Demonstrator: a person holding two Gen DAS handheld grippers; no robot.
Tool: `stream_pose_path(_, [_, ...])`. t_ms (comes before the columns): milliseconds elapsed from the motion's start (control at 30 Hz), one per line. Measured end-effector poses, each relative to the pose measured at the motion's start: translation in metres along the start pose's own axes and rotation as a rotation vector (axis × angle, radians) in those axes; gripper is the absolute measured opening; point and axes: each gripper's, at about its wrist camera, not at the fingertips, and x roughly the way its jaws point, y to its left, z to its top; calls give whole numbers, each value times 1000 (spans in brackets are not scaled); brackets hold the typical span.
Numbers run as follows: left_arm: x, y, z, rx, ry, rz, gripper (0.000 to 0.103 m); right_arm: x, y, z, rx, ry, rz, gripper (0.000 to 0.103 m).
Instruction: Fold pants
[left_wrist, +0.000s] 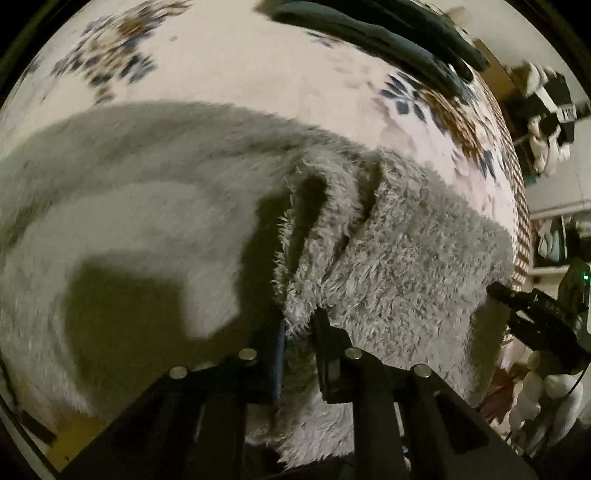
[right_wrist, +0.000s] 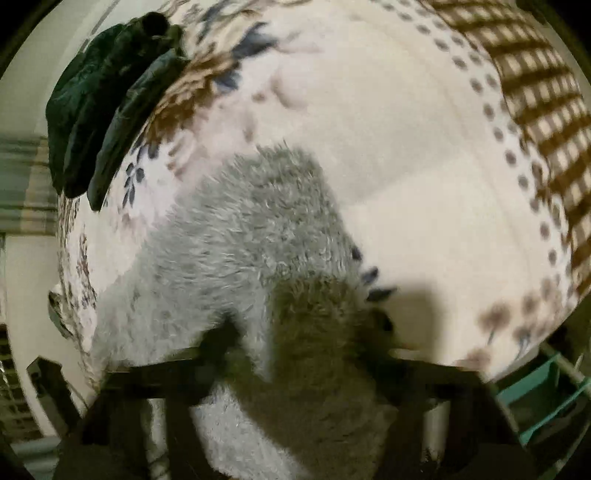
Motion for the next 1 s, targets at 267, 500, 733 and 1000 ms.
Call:
stream_pose_path(267, [5,7,-6,-73,-12,-67,18,-5,28,4,-69,22,-111,62])
stream_pose_path(500, [-70,55,-42,-233,-241,-121,85,-47,56,-27,-119,-99,-160,100])
stream_pose_path(733, [-93,203,-101,-694,-367,-51,85,-40,92,-75,-147,-70,-118,100])
stream_pose_path(1000, [-68,276,-82,-782,-473,-62,83,3,129,-90,-210,26,-126,100])
